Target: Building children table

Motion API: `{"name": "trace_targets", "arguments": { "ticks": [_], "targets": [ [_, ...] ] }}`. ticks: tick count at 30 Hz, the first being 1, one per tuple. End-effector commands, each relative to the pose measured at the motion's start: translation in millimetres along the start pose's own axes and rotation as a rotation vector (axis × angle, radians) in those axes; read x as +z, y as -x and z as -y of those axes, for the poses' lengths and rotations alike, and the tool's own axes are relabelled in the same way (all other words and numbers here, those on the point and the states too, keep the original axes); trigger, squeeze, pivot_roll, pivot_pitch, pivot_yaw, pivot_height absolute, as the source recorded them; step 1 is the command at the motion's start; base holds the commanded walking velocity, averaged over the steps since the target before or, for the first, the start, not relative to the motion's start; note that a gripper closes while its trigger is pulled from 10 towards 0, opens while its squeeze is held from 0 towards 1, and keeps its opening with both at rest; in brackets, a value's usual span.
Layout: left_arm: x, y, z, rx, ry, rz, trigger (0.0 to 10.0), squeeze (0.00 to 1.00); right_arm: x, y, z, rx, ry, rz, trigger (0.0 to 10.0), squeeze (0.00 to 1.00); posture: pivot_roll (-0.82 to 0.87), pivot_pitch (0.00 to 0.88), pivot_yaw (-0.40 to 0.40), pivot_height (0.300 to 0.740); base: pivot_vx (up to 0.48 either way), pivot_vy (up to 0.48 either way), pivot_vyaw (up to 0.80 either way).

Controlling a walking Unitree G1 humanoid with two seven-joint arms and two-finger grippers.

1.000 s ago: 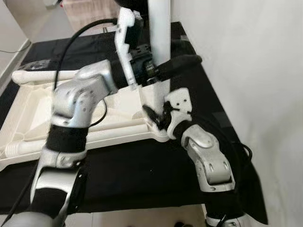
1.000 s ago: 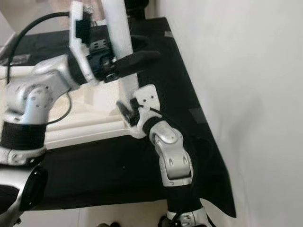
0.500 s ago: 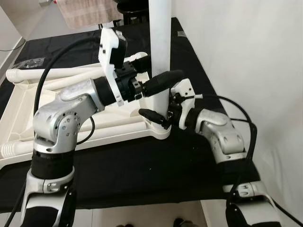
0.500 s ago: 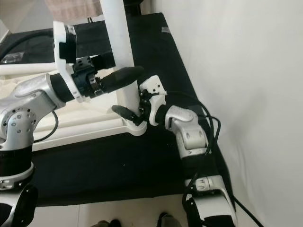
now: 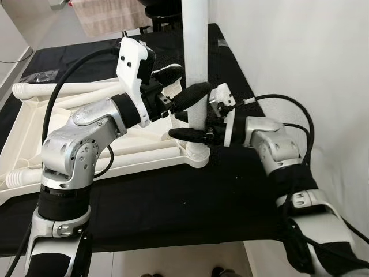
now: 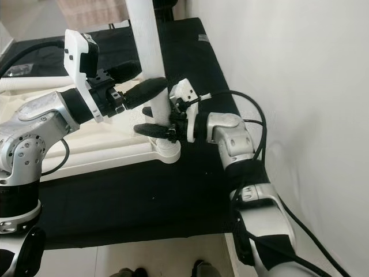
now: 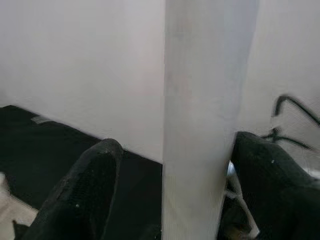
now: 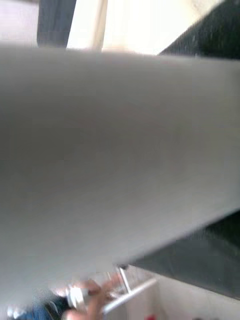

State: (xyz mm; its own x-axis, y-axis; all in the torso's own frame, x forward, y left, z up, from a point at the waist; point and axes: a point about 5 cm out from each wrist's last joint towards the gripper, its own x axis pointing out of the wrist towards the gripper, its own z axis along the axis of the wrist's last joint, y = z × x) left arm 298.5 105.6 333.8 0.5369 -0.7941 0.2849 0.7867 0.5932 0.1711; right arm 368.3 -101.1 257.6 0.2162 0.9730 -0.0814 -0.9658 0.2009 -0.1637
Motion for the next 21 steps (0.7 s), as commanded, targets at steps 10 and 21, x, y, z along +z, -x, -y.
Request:
{"name": "trace_targets", "arguments": {
  "ticks": [10,21],
  "targets": [
    [-17.1,20.2,8.2,0.061,0.018,-0.044,10.0,0.00,-50.7,1.8,-10.8,-0.163,-0.129,-0.054,0.0,0.00,0.03,0.252,0.021,0.740,0.000,0.000,0.00],
    [-36.9,57.9,16.3,0.159,0.085,-0.079,10.0,0.00,-105.5,5.8,-82.7,-0.912,-0.288,-0.222,0.0,0.00,0.01,0.264,0.042,0.740,0.000,0.000,0.00]
  ]
}}
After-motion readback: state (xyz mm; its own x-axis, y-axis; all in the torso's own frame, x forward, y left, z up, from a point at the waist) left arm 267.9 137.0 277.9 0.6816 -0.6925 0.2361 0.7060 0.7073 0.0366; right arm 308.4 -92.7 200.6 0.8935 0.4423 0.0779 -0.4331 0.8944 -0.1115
